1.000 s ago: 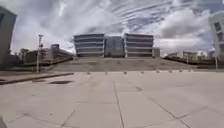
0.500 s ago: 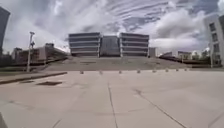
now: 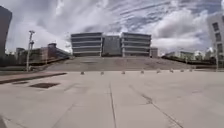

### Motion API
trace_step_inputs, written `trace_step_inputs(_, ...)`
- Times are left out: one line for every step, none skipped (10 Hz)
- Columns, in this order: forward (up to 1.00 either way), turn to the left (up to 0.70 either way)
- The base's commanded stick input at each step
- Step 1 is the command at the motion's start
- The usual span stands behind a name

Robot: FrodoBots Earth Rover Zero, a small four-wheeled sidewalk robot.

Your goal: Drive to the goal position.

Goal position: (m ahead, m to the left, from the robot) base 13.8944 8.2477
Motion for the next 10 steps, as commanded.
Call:
trace_step_inputs(1.00, 0.07)
trace_step_inputs(1.00, 0.11)
trace_step_inputs(1.00, 0.12)
trace_step_inputs(1.00, 0.11)
trace_step_inputs(1.00, 0.14)
trace_step_inputs(1.00, 0.11)
trace_step_inputs(1.00, 0.06)
trace_step_inputs(1.00, 0.03)
trace_step_inputs(1.00, 0.00)
trace_step_inputs(1.00, 0.07)
